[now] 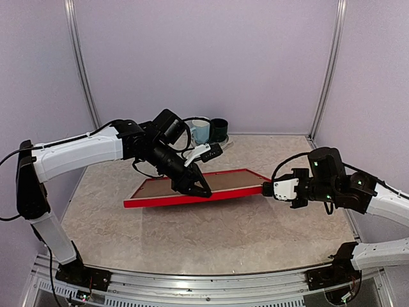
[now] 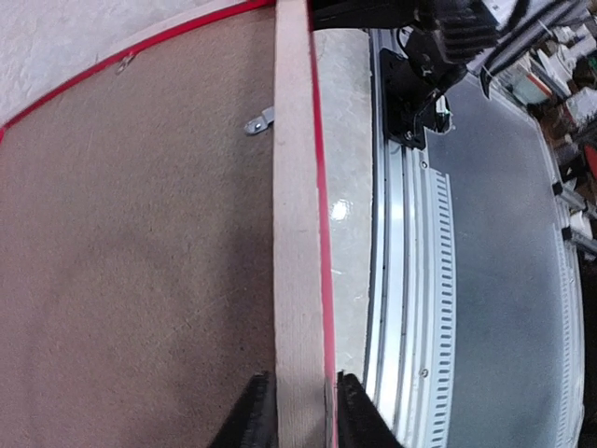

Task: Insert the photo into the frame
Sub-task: Pass from the left arm to the right

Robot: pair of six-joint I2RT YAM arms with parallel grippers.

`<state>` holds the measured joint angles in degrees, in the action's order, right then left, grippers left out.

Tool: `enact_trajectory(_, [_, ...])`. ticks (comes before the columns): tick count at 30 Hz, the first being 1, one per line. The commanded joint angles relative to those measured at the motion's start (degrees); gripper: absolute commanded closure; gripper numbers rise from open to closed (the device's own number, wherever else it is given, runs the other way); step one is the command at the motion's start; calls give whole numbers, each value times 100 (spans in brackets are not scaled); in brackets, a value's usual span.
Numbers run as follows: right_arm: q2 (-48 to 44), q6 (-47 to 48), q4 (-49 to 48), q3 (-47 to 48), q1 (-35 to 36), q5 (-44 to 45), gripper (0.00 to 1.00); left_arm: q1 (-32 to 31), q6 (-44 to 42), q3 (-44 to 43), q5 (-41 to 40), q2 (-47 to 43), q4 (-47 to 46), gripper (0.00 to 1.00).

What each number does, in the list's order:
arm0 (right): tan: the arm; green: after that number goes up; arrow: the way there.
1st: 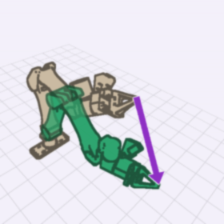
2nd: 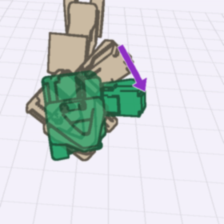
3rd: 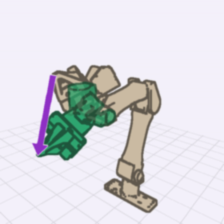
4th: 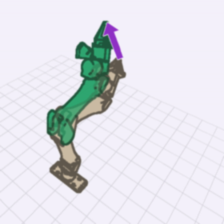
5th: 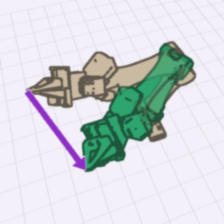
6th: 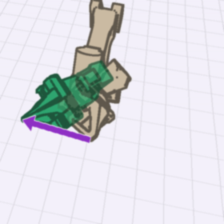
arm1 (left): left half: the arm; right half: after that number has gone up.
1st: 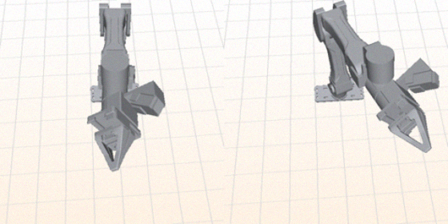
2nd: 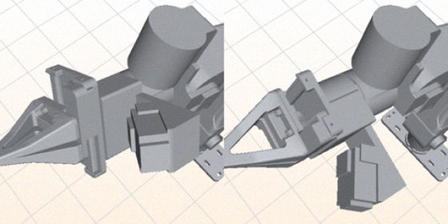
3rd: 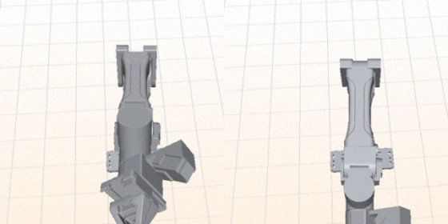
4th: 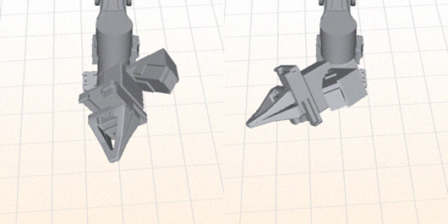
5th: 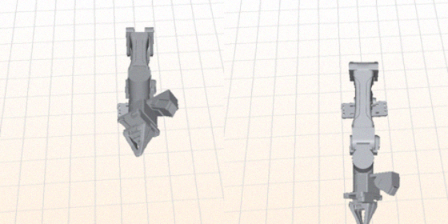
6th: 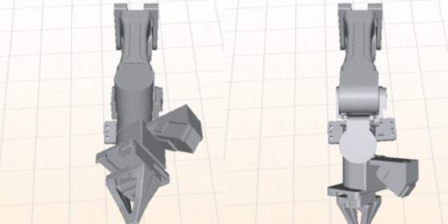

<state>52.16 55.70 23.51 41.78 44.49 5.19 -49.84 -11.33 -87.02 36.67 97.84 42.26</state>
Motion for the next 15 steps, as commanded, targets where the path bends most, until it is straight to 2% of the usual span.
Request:
enact_trajectory(1, [93, -464, 371, 268, 68, -393, 100, 53, -52, -4, 61, -383, -366, 58])
enact_trajectory(3, [128, -535, 489, 400, 69, -504, 100, 54, -42, -62, -27, -430, -377, 48])
enact_trajectory(8, [229, -655, 789, 692, 77, -862, 100, -43, -51, -267, -976, -651, -435, 3])
enact_trajectory(11, [291, -723, 971, 819, 77, -1037, 100, -399, -286, -332, -2014, -878, -490, 1])
enact_trajectory(15, [298, -867, 1120, 988, 77, -1422, 100, -1225, -867, -289, -3573, -1033, -441, 1])
